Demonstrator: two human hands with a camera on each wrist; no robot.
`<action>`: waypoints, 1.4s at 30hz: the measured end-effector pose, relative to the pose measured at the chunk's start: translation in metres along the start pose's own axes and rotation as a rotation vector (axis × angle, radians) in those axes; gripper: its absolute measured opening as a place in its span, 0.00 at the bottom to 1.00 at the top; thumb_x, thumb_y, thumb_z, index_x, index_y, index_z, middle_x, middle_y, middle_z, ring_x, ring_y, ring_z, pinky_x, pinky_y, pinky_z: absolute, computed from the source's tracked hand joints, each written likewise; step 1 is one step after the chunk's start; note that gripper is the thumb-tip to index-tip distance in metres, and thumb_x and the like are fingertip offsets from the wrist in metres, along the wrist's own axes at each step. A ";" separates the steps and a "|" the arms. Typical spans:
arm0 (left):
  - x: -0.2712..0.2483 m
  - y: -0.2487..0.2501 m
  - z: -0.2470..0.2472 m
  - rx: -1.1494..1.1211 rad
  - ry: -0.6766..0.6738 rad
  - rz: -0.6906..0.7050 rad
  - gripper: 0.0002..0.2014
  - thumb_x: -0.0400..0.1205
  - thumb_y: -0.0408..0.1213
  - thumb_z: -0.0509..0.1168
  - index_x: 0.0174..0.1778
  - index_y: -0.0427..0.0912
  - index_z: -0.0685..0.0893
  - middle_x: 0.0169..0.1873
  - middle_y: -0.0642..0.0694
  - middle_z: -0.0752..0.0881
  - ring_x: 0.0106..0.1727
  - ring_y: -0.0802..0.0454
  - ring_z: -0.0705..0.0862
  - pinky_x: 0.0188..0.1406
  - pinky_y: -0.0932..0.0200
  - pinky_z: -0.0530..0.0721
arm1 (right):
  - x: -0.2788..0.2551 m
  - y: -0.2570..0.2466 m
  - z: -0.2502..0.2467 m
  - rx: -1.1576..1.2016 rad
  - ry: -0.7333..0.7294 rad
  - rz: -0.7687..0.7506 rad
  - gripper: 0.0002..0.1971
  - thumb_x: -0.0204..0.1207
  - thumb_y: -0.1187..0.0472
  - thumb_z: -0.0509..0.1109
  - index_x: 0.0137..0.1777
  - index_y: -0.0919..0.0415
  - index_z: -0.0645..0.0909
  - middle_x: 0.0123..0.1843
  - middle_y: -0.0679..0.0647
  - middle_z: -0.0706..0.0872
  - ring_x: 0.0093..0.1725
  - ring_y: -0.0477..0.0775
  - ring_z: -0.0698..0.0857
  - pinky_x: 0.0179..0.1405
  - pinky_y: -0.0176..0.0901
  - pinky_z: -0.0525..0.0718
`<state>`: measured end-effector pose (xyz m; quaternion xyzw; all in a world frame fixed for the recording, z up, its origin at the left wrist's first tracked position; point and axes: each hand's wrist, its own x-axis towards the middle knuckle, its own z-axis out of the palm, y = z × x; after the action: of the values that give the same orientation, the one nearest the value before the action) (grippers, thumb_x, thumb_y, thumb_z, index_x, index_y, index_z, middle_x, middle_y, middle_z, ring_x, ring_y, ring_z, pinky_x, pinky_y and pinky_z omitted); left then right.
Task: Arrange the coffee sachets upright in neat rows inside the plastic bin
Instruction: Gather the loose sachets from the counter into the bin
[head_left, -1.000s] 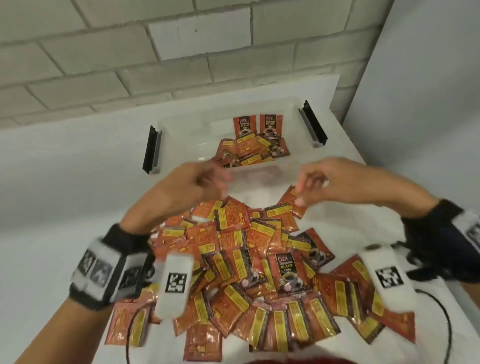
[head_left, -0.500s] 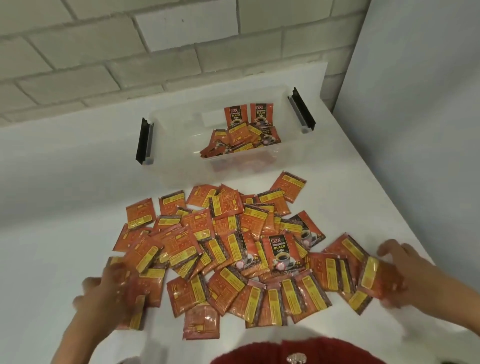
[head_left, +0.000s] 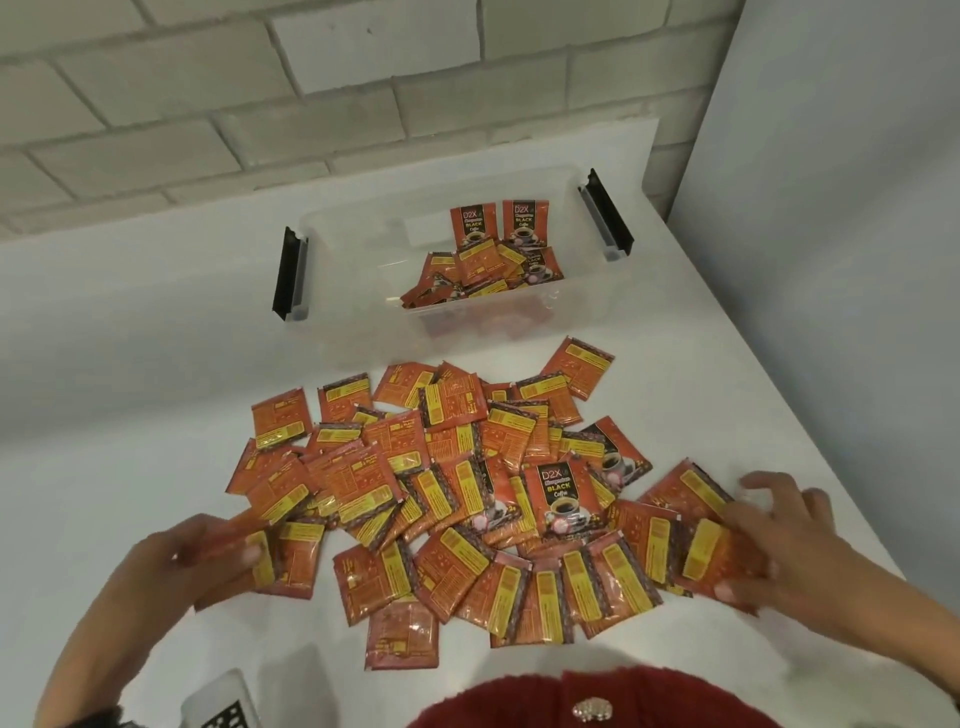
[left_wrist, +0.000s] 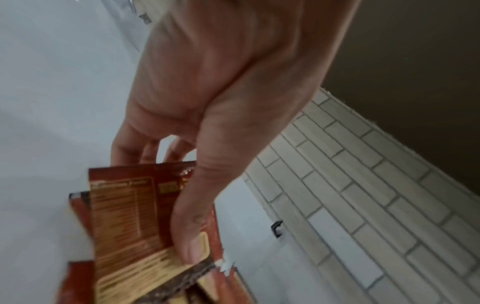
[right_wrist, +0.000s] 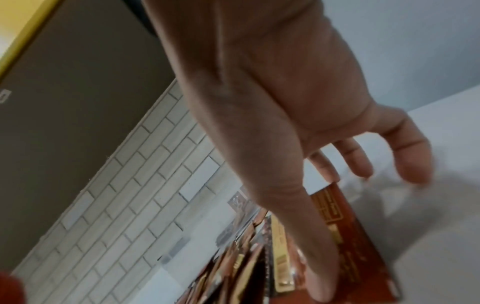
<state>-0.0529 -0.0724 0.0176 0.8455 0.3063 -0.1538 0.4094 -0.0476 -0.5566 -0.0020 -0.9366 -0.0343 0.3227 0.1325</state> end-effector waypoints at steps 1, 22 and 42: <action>0.006 -0.003 0.003 0.018 0.034 0.026 0.08 0.69 0.36 0.81 0.38 0.45 0.89 0.37 0.39 0.88 0.43 0.37 0.88 0.44 0.49 0.83 | 0.002 0.001 0.002 0.045 0.042 0.003 0.32 0.71 0.44 0.76 0.68 0.37 0.59 0.68 0.46 0.49 0.71 0.54 0.49 0.72 0.48 0.68; 0.010 0.022 -0.008 -0.243 0.107 0.171 0.29 0.56 0.52 0.84 0.50 0.50 0.84 0.48 0.43 0.87 0.47 0.43 0.87 0.55 0.44 0.83 | 0.007 0.024 -0.042 0.812 0.208 -0.093 0.08 0.74 0.53 0.76 0.51 0.48 0.85 0.45 0.49 0.92 0.43 0.42 0.90 0.41 0.30 0.85; 0.029 0.050 0.009 -0.185 0.037 0.217 0.08 0.73 0.43 0.74 0.43 0.43 0.88 0.41 0.44 0.90 0.46 0.47 0.87 0.45 0.57 0.79 | 0.034 -0.014 -0.047 0.648 0.064 -0.071 0.41 0.40 0.33 0.85 0.50 0.57 0.79 0.41 0.47 0.91 0.40 0.46 0.89 0.43 0.46 0.83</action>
<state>0.0019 -0.0917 0.0273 0.8350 0.2334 -0.0640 0.4942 0.0086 -0.5486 0.0170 -0.8536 0.0417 0.2823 0.4359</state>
